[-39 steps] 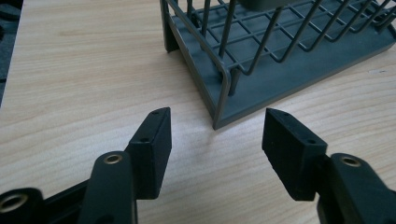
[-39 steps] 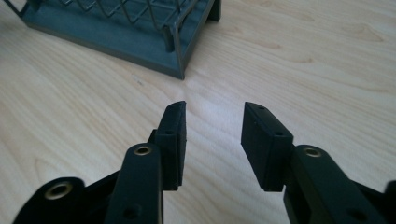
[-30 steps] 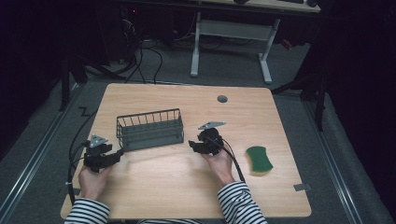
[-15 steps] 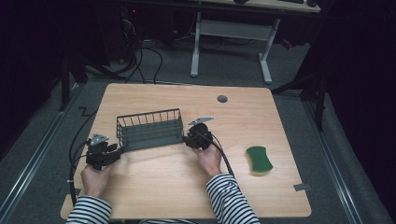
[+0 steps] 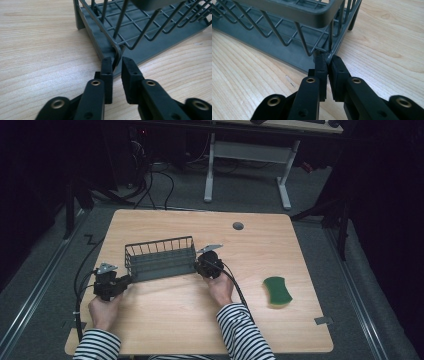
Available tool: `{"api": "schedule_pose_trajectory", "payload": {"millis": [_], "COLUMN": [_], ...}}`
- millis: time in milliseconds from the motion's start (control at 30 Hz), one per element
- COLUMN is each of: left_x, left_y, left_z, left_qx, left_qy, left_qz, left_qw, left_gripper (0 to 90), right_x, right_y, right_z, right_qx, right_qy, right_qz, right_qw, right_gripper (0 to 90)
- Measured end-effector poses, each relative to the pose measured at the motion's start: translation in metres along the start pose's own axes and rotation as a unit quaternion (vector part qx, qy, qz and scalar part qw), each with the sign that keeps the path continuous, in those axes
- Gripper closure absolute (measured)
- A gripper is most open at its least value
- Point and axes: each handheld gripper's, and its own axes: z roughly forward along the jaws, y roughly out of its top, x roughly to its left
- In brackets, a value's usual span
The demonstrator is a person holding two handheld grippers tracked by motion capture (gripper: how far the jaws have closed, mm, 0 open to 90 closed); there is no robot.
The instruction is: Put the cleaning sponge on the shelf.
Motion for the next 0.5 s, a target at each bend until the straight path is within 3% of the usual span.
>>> {"api": "schedule_pose_trajectory", "payload": {"millis": [500], "left_x": [-0.011], "left_y": [0.0], "left_z": [0.001], "left_qx": [0.005], "left_qy": [-0.009], "left_qz": [0.023], "left_qw": [0.9997], "left_gripper": [85.1], "right_x": [-0.005], "right_y": [-0.008], "right_z": [-0.01], "right_qx": [0.003], "right_qy": [-0.009], "right_qz": [0.002], "right_qw": [1.0], "right_gripper": [86.0]}}
